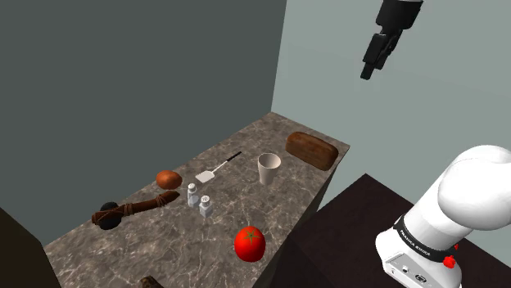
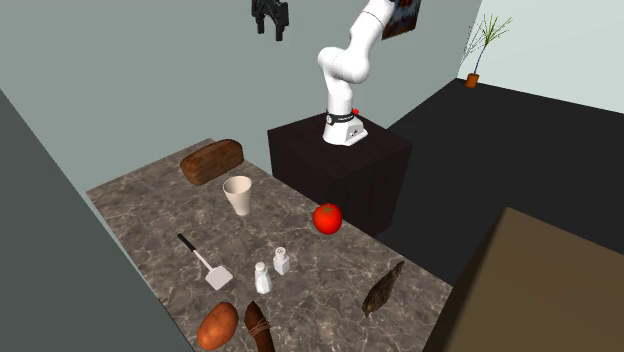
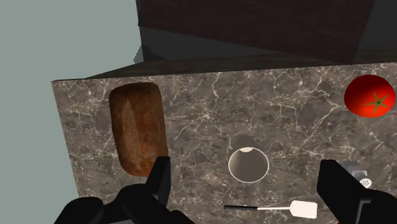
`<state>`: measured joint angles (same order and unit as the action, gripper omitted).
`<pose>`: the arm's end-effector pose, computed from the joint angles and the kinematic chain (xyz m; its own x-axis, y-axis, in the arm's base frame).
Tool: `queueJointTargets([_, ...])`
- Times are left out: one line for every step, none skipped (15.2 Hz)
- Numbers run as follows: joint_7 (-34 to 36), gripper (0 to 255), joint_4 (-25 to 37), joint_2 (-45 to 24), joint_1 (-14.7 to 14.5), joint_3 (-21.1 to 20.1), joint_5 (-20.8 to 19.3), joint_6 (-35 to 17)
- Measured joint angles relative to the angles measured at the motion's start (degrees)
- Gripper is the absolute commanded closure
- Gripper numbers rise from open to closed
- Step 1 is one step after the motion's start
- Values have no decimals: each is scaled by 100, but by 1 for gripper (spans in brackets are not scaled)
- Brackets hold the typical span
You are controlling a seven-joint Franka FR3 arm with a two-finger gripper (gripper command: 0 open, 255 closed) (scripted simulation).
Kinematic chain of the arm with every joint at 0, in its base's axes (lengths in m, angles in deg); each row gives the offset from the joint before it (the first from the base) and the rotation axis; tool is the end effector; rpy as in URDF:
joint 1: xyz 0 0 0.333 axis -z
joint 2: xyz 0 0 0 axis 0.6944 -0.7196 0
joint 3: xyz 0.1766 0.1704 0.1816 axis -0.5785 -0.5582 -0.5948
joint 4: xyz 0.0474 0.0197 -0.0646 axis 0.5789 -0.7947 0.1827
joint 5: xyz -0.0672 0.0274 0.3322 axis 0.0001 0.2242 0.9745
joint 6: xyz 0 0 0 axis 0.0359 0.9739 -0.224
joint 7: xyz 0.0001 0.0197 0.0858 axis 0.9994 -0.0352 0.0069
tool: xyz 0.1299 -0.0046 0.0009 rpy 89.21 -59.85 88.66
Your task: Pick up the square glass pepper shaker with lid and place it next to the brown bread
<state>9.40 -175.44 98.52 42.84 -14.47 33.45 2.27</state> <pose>0.2578 0.0043 0.5910 0.9851 0.1691 0.0304 0.1657 -0.9820 0.0905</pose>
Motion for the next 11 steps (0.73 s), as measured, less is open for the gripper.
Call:
queueJointTargets([0, 0, 0, 0, 0, 0, 0, 0])
queueJointTargets([47, 0, -9, -54, -15, -44, 29, -46])
queueJointTargets([95, 0, -66, -115, -32, -87, 59, -139])
queueJointTargets([160, 0, -130, -191, -55, -146, 98, -248])
queueJointTargets([231, 0, -167, -288, -78, -211, 140, -350])
queueJointTargets([283, 0, -200, -415, -94, -259, 168, -477])
queueJointTargets([351, 0, -258, -505, -119, -322, 208, -596])
queueJointTargets([431, 0, -311, -663, -142, -394, 248, -773])
queueJointTargets([516, 0, -317, -817, -168, -472, 289, -902])
queueJointTargets([583, 0, -354, -961, -190, -535, 320, -1053])
queueJointTargets([639, 0, -332, -1104, -207, -589, 344, -1145])
